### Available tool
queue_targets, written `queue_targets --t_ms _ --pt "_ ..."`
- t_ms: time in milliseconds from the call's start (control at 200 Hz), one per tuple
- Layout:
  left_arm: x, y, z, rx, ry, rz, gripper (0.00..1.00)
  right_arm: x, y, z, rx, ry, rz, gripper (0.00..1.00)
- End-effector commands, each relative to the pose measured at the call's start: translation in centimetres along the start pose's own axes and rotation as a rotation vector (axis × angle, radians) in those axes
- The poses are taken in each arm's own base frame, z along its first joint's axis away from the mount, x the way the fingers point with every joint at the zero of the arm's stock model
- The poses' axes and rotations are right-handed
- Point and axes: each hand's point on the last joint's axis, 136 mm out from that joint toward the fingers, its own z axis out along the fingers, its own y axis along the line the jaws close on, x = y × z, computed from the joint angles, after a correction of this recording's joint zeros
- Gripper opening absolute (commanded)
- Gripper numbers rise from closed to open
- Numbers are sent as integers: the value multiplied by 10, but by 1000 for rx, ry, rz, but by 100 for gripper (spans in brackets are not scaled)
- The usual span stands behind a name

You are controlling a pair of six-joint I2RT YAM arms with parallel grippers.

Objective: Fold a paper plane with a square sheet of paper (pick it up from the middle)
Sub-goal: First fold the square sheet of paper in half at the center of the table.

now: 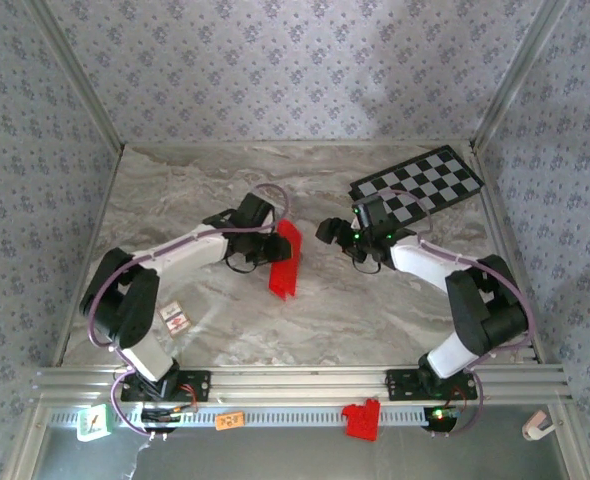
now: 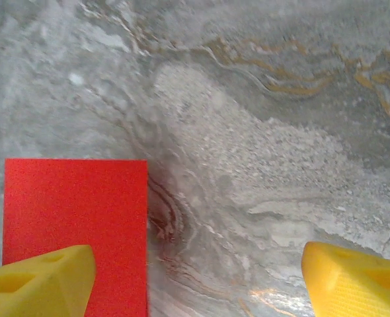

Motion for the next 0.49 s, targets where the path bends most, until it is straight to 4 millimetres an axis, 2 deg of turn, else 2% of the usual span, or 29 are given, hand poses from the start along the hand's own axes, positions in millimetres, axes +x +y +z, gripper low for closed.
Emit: queue_targets --t_ms 0,90,235,390,490 --pt "-9 -33 -1 234 3 -45 36 -8 19 -10 -101 -43 -24 83" --pt "-15 -27 10 242 -4 -95 35 -3 30 -10 -159 -5 -55 83" --pt "-19 -8 31 199 -21 -174 34 5 30 -3 -182 40 -47 79" --pt "-12 25 42 84 -46 -197 32 17 26 7 -171 87 -36 75" --pt "-5 38 45 31 -38 -188 31 23 23 14 -150 115 -29 71"
